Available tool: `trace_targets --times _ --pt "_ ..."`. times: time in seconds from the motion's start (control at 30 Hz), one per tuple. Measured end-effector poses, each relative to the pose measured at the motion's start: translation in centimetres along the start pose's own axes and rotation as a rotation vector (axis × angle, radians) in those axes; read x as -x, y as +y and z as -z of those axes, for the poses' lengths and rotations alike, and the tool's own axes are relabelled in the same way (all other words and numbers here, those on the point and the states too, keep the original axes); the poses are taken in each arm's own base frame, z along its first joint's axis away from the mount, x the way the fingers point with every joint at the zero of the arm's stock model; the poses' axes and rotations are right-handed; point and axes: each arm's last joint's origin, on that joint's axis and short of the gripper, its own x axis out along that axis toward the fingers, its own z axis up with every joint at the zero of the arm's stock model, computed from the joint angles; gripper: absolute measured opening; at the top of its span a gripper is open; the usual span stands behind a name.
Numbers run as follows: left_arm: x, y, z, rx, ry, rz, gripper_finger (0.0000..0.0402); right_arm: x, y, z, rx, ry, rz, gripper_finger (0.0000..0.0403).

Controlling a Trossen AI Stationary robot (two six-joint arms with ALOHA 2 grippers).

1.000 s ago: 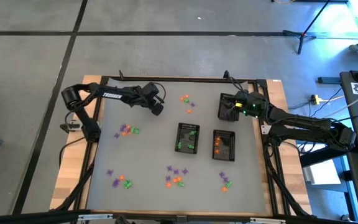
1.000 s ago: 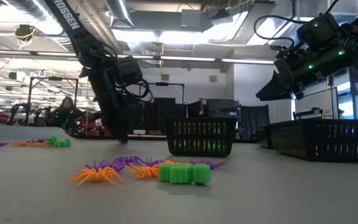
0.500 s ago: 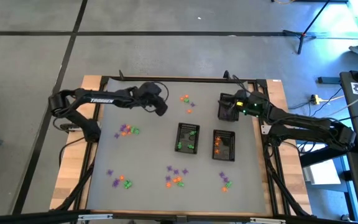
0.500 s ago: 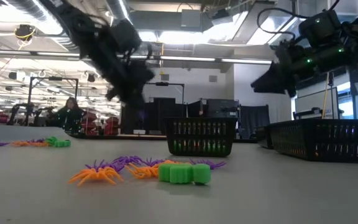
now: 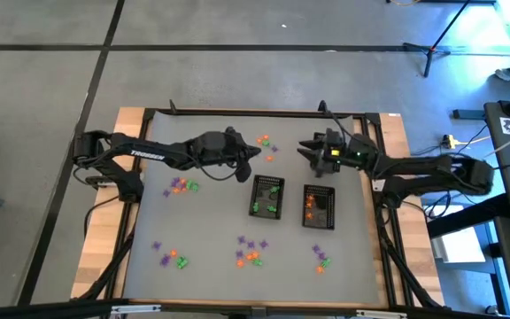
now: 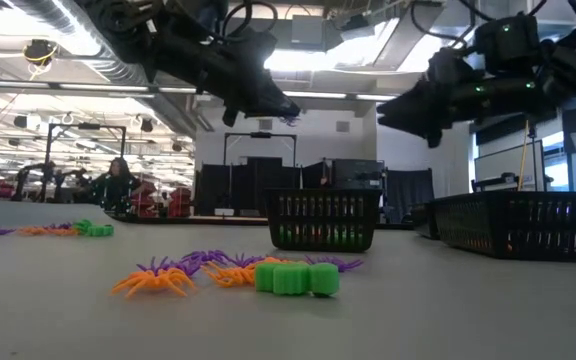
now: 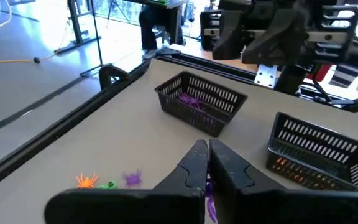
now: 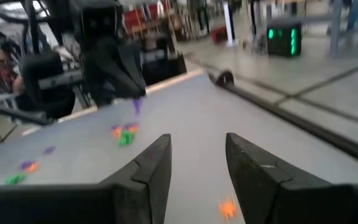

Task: Sort Halloween decoration
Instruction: Put the purple spider toy into the top bin

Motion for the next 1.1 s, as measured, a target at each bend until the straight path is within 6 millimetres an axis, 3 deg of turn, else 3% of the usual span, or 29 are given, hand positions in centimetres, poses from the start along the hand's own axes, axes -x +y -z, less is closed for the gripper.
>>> trace_targets --times 0.13,0.43,0.67,0.97,1.1 --pt "0.0 0.1 0.0 0.000 -0.001 -0.012 0.0000 -1.7 1.1 0.1 0.013 -0.061 -0.047 0.0150" --pt "0.0 -0.2 -0.1 0.001 -0.016 -0.002 0.0000 -8.0 2.4 0.1 0.014 0.025 -0.164 0.0150" --pt "0.1 -0.8 0.0 -0.005 -0.010 0.015 0.0000 -12.0 2.4 0.1 0.024 0.094 -0.212 0.0150" --pt "0.2 -1.0 0.1 -0.008 -0.007 0.022 0.0000 -14.0 2.4 0.7 0.003 0.162 -0.279 0.0149" --pt "0.2 -1.0 0.1 -0.008 -0.006 0.022 0.0000 -14.0 2.3 0.9 0.009 0.188 -0.273 0.0122"
